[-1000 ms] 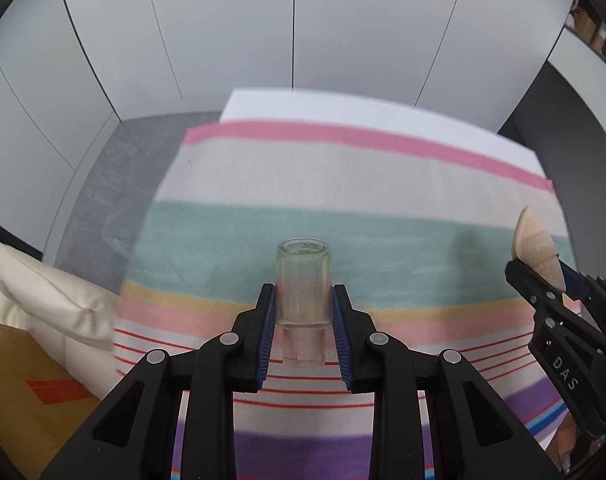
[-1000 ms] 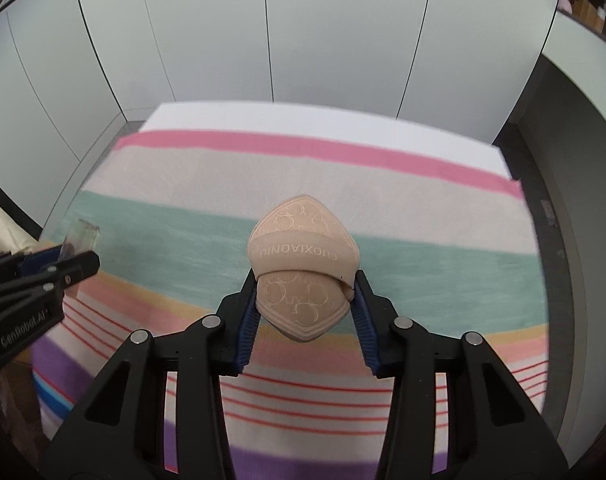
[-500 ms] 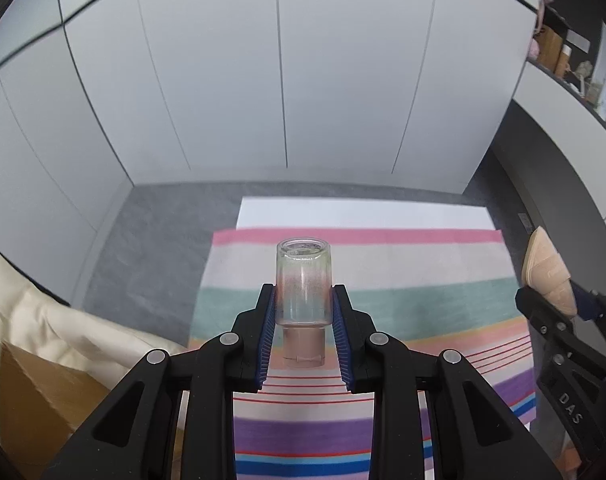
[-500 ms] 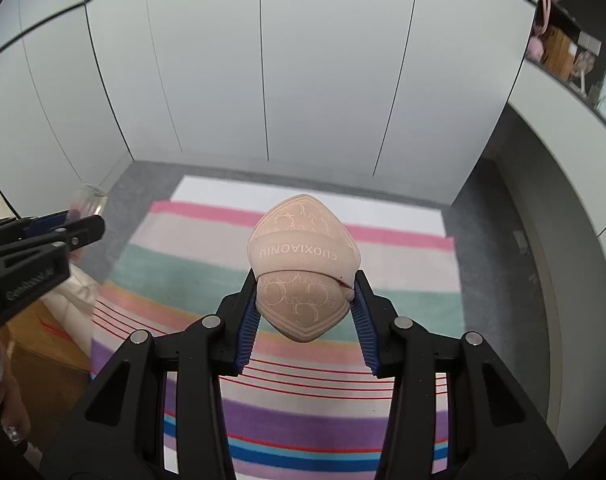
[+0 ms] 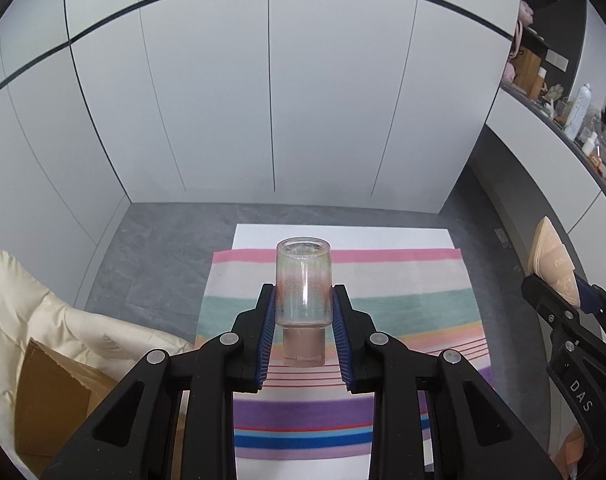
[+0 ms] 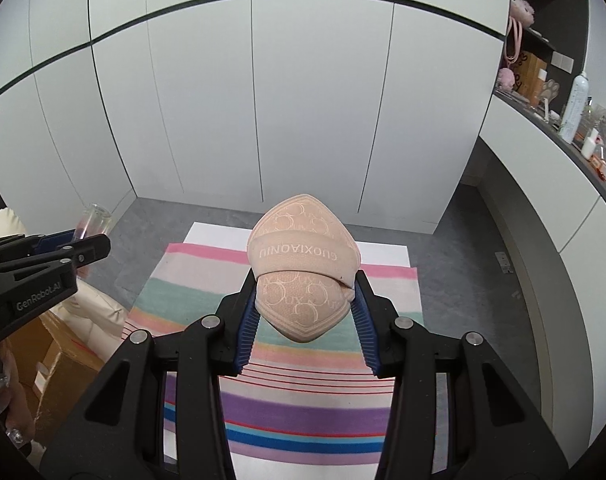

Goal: Organize objects

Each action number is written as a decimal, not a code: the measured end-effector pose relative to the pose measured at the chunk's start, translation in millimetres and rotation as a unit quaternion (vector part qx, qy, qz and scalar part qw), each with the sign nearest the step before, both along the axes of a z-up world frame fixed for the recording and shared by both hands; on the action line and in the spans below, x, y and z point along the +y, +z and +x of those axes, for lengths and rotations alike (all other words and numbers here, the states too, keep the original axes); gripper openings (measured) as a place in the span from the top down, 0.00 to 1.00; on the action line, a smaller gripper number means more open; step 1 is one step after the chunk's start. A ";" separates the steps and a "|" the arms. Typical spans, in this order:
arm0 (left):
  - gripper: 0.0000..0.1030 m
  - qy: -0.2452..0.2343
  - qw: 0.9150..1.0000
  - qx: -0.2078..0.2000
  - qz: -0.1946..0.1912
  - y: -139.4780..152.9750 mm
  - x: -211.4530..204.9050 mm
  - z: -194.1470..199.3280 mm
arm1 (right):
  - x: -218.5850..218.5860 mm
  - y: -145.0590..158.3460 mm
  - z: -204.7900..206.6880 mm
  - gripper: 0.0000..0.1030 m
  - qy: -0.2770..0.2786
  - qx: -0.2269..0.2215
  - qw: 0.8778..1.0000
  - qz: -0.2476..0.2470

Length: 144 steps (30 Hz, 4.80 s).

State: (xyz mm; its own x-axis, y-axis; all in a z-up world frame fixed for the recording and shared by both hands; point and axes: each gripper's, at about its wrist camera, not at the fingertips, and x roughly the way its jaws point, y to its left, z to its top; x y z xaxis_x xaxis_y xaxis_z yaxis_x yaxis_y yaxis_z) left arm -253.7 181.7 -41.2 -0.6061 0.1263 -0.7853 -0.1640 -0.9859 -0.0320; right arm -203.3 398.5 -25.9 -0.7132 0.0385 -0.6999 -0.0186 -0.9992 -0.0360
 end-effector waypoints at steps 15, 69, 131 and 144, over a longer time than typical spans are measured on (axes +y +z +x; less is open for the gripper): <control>0.73 -0.012 1.000 0.020 -0.008 22.3 -17.7 81.2 | 1.2 12.3 57.3 0.56 0.018 0.003 1.000 0.009; 0.73 0.147 0.987 -0.056 -0.015 -36.4 -212.1 286.7 | -122.2 -42.8 225.7 0.55 0.158 -0.064 0.985 0.001; 0.02 0.173 0.980 -0.090 0.043 1.9 -343.3 235.1 | -336.2 -36.8 168.1 0.00 0.182 -0.162 0.969 -0.029; 0.01 0.088 0.986 -0.125 -0.065 89.0 -249.6 259.5 | -243.8 69.9 217.4 0.00 0.044 -0.140 0.987 -0.068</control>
